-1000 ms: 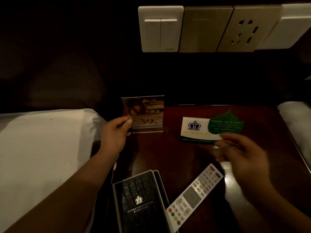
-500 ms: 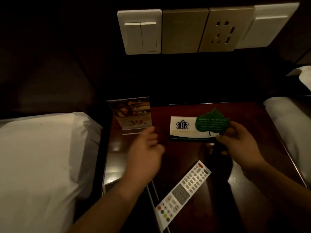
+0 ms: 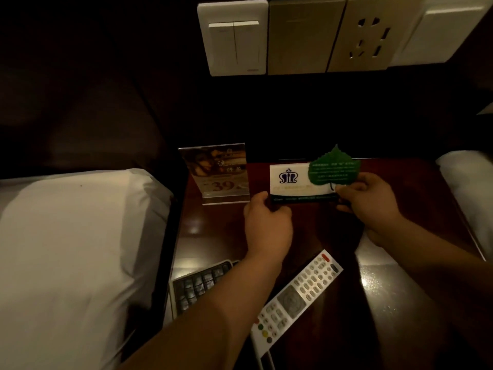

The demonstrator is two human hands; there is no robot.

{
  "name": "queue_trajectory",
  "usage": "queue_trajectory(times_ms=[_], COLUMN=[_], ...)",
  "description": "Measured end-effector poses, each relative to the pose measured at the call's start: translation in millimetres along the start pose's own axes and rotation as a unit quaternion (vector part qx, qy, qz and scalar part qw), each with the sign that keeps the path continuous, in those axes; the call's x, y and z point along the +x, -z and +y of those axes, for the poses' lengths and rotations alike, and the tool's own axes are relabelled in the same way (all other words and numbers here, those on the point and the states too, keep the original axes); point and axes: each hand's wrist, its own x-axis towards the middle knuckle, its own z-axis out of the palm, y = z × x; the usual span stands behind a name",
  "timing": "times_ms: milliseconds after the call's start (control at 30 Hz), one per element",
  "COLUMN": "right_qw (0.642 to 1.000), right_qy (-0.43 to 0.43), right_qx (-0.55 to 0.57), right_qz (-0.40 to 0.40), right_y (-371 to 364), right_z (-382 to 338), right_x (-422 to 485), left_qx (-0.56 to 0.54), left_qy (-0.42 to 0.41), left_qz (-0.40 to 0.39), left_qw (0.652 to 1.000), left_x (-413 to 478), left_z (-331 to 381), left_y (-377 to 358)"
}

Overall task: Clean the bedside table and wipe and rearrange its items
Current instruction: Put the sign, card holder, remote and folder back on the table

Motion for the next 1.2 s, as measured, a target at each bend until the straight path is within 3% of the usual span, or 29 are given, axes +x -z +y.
queue_trajectory(times_ms=[200,267,400,433,567,733,900,1200], right_qw=[0.999,0.999,1.0,1.0,1.0,1.0,1.0,0.999], right_qy=[0.017,0.013,0.016,0.014,0.007,0.007,0.011,0.018], right_qx=[-0.019,-0.002,-0.001,0.004,0.006,-0.016,-0.023,-0.009], right_qz=[-0.025,-0.031,-0.01,-0.003,0.002,-0.001,-0.016,-0.027], right_y=[-3,0,-1,-4,-15,-16,-12,-11], right_z=[0,0,1,2,4,0,-3,1], right_x=[4,5,6,7,9,14,17,18], left_qx=[-0.042,-0.06,-0.073,-0.056,0.033,0.151,0.066,0.067], left_qy=[0.028,0.014,-0.063,-0.071,-0.074,-0.172,-0.141,-0.143], left_qz=[-0.072,-0.022,0.167,0.173,0.064,0.04,0.046,0.048], left_qw=[0.996,0.998,0.981,0.981,0.995,0.973,0.987,0.986], left_x=[-16,-17,10,19,44,61,79,93], left_z=[5,3,2,0,-16,-18,-15,-18], left_y=[20,49,118,126,133,135,130,136])
